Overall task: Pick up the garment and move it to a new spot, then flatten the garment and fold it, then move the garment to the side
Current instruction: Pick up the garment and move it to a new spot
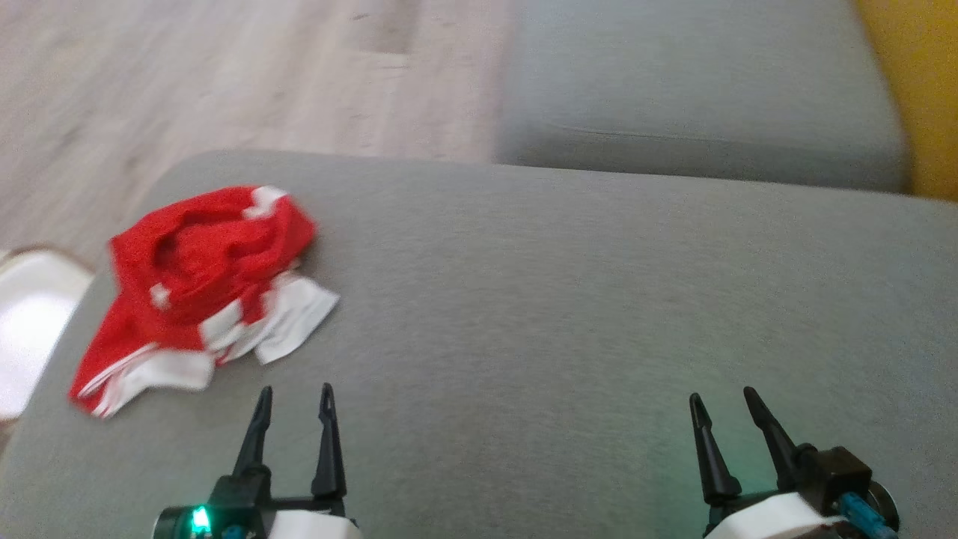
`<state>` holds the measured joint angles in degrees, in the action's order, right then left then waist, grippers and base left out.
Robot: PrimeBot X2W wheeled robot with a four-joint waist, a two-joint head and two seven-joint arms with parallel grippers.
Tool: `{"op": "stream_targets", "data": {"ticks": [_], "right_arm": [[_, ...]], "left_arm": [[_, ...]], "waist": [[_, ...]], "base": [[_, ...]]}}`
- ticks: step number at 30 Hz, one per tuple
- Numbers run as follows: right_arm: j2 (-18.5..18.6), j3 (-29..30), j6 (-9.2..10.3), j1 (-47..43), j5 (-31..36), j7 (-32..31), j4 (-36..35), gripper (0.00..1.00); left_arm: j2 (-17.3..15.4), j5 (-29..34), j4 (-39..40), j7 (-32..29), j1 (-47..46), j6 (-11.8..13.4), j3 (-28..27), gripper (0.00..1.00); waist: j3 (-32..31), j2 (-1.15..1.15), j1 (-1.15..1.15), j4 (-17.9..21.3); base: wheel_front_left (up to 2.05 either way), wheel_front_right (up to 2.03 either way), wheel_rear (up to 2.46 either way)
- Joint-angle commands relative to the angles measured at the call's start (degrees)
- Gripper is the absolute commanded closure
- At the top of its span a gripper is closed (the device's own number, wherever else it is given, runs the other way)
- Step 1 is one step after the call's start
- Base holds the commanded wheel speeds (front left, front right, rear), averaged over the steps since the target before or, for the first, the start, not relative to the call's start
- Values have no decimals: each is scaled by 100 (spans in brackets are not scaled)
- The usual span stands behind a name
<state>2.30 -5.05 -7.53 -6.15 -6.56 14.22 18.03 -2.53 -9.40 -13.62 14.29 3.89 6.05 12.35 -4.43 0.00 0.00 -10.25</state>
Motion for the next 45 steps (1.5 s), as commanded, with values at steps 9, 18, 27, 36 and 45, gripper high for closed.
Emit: {"op": "stream_targets", "data": {"ticks": [9, 18, 27, 36, 45], "right_arm": [[58, -478, 4, 609, 31, 78, -197, 0], [58, -738, 4, 945, 185, 78, -2, 0], [180, -292, 4, 638, 380, 78, -218, 0], [897, -165, 4, 855, 466, 78, -656, 0], [1606, -84, 4, 1139, 704, 78, -1697, 0]], "left_arm": [[-35, 7, 390, 71, -151, 213, -589, 0], [-35, -154, 914, 71, 53, 556, -690, 0], [-115, 308, 1069, 71, -747, 176, -785, 0], [-371, 391, 734, 71, -3001, -361, -987, 0], [-289, 342, -1556, -1007, -5600, -697, -613, 0]], "waist": [[490, 0, 0, -1898], [752, 0, 0, -2053], [1046, 0, 0, -2075], [2131, 0, 0, -1633], [3055, 0, 0, -1341]], "base": [[0, 0, 0], [0, 0, 0], [0, 0, 0], [0, 0, 0], [0, 0, 0]]}}
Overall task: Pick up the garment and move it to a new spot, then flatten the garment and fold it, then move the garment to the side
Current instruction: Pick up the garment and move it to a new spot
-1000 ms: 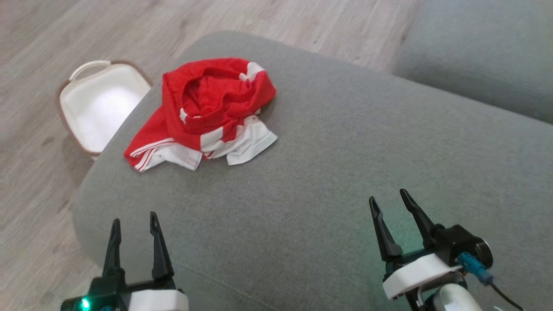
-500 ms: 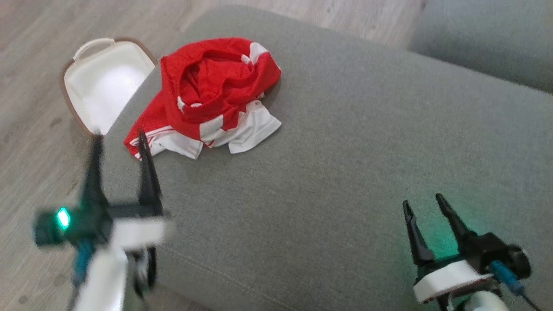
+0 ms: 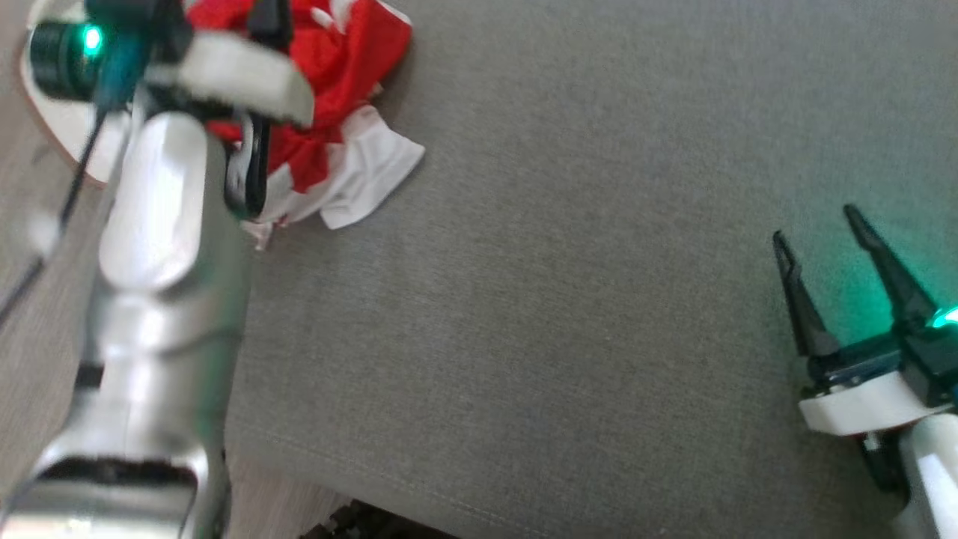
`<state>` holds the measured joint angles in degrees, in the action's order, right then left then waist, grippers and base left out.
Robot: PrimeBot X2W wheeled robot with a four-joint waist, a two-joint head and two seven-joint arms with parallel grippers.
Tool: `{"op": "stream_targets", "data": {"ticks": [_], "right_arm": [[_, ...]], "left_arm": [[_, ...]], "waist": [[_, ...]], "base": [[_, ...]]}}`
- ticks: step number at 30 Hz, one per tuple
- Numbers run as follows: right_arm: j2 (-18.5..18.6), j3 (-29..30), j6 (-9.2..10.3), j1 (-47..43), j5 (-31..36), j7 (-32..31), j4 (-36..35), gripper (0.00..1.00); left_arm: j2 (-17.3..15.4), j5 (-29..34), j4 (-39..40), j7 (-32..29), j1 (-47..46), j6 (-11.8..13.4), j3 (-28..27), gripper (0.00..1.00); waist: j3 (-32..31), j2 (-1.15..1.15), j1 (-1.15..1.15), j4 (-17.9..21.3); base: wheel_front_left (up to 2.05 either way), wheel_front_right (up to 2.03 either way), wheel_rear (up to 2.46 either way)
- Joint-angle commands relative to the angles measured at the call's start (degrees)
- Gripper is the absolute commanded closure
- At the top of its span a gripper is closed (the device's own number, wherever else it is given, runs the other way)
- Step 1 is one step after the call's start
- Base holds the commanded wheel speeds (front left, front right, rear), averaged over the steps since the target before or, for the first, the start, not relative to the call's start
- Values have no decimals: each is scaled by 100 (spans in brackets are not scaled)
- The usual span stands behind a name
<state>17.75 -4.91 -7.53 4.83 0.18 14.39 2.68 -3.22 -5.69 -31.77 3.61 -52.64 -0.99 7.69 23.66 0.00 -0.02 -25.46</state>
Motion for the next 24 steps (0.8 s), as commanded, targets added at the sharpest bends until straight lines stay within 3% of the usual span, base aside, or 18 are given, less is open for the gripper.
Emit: {"op": "stream_targets", "data": {"ticks": [1, 6, 12, 14, 17, 24], "right_arm": [[118, -88, 4, 68, 38, 61, -252, 0], [287, -93, 4, 169, 40, 61, -562, 0], [306, -65, 4, 156, 7, 61, -684, 0], [296, -35, 4, 181, 6, 61, -685, 0], [215, -63, 4, 228, -6, 61, -650, 0], [-293, -254, 4, 344, -12, 61, -529, 0]], "left_arm": [[-210, -44, -65, -200, -144, 56, -156, 0], [-318, 112, -1522, -1283, -753, 359, -99, 0], [-313, -73, -2609, -1618, -868, 354, -185, 0], [-363, -72, -2802, -1520, -888, 362, -174, 100], [-533, 19, -2918, -1126, -969, 410, -109, 100], [-853, 44, -2764, -279, -1436, 161, -29, 100]], "waist": [[317, 0, 2, 218], [536, 0, 2, 415], [612, 0, 2, 549], [617, 0, 2, 573], [524, 0, 2, 614], [-272, 0, 2, 890]], "base": [[0, 0, 0], [0, 0, 0], [0, 0, 0], [0, 0, 0], [0, 0, 0], [0, 0, 0]]}}
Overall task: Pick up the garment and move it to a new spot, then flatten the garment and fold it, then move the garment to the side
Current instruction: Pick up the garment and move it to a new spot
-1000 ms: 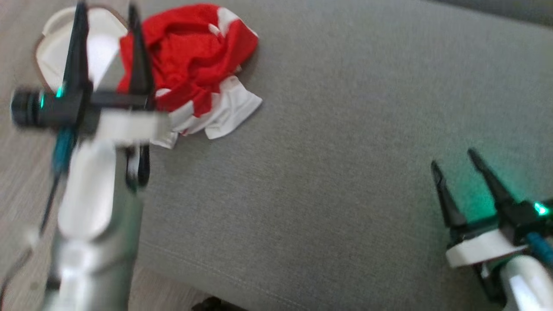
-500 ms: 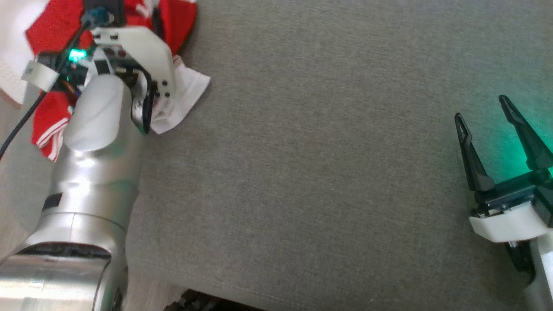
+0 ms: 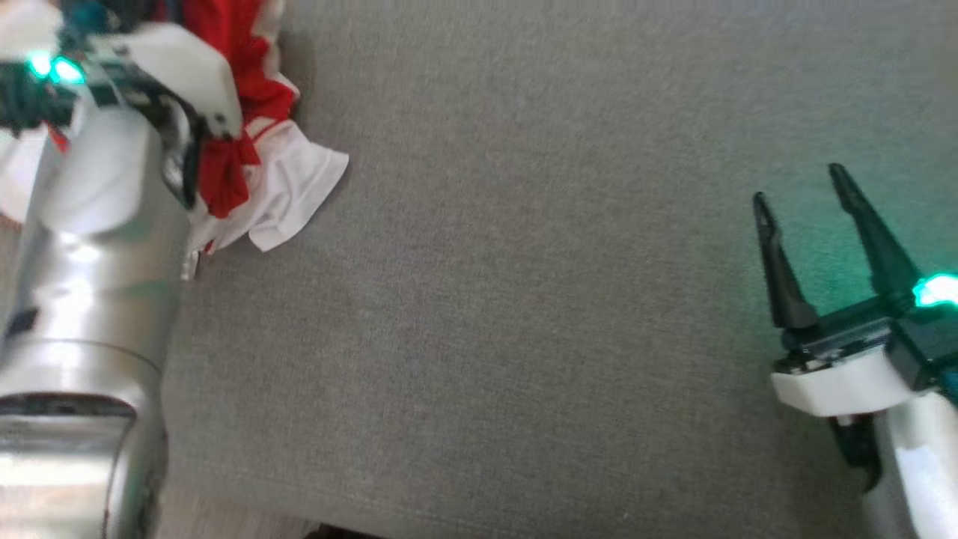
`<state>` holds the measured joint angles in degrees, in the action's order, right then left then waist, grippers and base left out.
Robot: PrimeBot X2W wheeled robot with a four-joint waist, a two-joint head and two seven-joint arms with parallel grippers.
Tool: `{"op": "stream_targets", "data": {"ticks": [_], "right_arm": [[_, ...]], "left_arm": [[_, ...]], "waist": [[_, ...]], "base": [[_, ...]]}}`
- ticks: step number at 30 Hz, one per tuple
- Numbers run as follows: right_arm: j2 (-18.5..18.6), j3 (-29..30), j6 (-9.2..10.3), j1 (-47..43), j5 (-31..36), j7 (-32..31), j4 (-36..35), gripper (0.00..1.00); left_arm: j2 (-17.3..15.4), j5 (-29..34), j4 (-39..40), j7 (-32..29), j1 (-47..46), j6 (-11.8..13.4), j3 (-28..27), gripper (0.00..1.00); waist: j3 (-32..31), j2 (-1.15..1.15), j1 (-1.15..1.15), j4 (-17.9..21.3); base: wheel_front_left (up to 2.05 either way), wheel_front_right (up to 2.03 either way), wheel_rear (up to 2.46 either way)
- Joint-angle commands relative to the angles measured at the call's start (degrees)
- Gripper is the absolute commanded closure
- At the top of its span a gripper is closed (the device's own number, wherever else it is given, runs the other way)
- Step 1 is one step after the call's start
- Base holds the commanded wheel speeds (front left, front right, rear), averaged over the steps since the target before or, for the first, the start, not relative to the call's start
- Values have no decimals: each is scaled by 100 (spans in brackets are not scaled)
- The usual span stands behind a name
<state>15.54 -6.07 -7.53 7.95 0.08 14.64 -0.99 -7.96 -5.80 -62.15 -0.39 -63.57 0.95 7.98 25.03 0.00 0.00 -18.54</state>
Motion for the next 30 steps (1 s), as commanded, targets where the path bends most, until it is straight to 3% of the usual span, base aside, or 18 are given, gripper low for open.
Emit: {"op": "stream_targets", "data": {"ticks": [1, 10, 17, 23, 27, 30], "right_arm": [[-181, -150, 4, 36, 1, 36, -154, 0], [-920, -161, 4, -138, 61, 36, -18, 0], [-1210, -171, 4, -365, 137, 36, -35, 0], [-1260, -117, 4, -410, 80, 36, -175, 0], [-1264, -137, 4, -361, -142, 36, -277, 0], [-1265, -149, 4, -314, -256, 36, -295, 0]], "left_arm": [[-421, 67, 336, 167, -415, -99, -28, 100], [-446, 174, 1247, 84, -817, -628, 423, 100], [-275, -459, 2266, -618, -616, -838, 1039, 100], [-241, -1423, 3354, -986, -96, -842, 1864, 100], [-322, -1711, 3734, -1060, 548, -843, 2448, 100], [-420, -1595, 3760, -755, 1222, -839, 2869, 100]], "waist": [[-559, 0, 0, 271], [-1719, 0, 0, 1125], [-2356, 0, 0, 2327], [-2307, 0, 0, 3231], [-2078, 0, 0, 3622], [-1838, 0, 0, 3807]], "base": [[0, 0, 0], [0, 0, 0], [0, 0, 0], [0, 0, 0], [0, 0, 0], [0, 0, 0]]}}
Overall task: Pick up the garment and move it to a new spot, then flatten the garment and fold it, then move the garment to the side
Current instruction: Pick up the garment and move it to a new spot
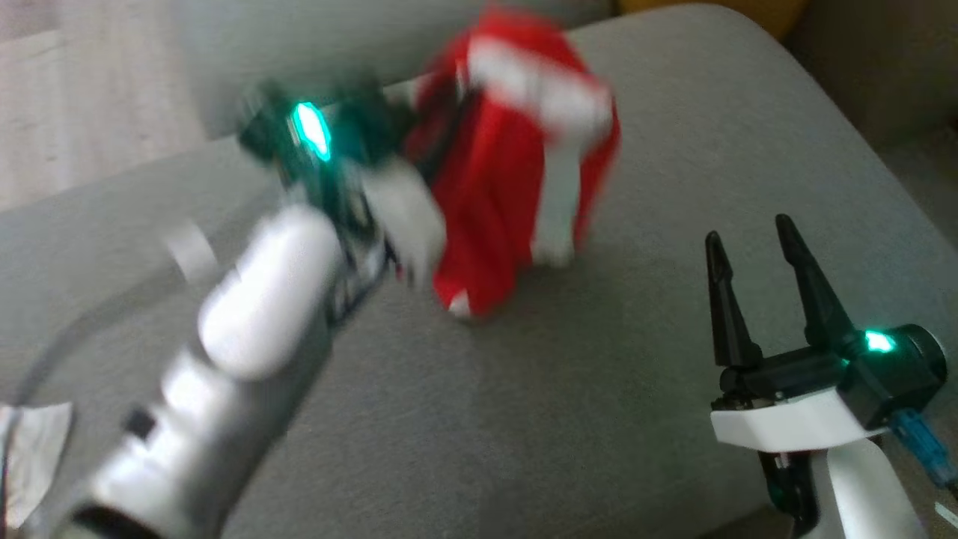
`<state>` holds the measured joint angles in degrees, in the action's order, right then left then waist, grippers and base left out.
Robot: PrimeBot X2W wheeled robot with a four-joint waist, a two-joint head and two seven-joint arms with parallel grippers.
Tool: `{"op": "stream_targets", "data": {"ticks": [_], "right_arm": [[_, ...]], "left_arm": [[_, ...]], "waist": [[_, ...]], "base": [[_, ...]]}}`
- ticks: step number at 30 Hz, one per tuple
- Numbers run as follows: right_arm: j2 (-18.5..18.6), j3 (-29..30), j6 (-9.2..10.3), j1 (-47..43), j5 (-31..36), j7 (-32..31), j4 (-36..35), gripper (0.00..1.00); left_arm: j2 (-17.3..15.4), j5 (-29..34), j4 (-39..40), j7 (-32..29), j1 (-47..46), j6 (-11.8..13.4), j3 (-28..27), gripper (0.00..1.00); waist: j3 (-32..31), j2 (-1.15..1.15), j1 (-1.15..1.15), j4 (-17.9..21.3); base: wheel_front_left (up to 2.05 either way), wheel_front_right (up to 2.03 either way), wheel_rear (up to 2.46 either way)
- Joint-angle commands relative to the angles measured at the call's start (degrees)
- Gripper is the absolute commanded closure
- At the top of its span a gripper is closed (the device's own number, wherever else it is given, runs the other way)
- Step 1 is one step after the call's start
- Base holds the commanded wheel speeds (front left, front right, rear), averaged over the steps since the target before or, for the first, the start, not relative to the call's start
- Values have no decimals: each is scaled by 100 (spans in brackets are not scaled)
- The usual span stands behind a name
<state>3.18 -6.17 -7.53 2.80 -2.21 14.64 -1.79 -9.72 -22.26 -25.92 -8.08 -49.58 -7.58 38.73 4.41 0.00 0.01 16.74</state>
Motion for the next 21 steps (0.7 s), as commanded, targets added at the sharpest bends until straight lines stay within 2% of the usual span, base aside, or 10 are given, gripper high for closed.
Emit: {"op": "stream_targets", "data": {"ticks": [1, 7, 8, 9, 12, 15, 21], "right_arm": [[-29, -130, 4, 221, -61, 36, -211, 0], [-29, -71, 4, 176, -156, 36, 46, 0], [-29, -63, 4, 147, -155, 36, 104, 0], [-29, -52, 4, 111, -148, 36, 161, 0], [-30, 3, 4, -69, -73, 36, 318, 0], [-30, 56, 4, -304, 21, 36, 465, 0], [-30, 226, 4, -639, -49, 36, 609, 0]], "left_arm": [[-273, 219, 115, 227, 66, 26, -25, 100], [256, 80, -741, 1397, 1712, 171, 430, 100], [345, 48, -902, 1579, 1878, 243, 445, 60], [429, 19, -1031, 1780, 2010, 323, 451, 0], [601, -91, -1164, 2174, 2313, 546, 439, 0], [660, -156, -942, 2293, 2583, 861, 336, 0], [678, 40, 491, 2306, 3373, 1403, -354, 0]], "waist": [[312, 0, -1, 317], [474, 0, -1, 225], [443, 0, -1, 167], [392, 0, -1, 89], [138, 0, -1, -237], [-165, 0, -1, -643], [-606, 0, -1, -1481]], "base": [[0, 0, 0], [0, 0, 0], [0, 0, 0], [0, 0, 0], [0, 0, 0], [0, 0, 0], [0, 0, 0]]}}
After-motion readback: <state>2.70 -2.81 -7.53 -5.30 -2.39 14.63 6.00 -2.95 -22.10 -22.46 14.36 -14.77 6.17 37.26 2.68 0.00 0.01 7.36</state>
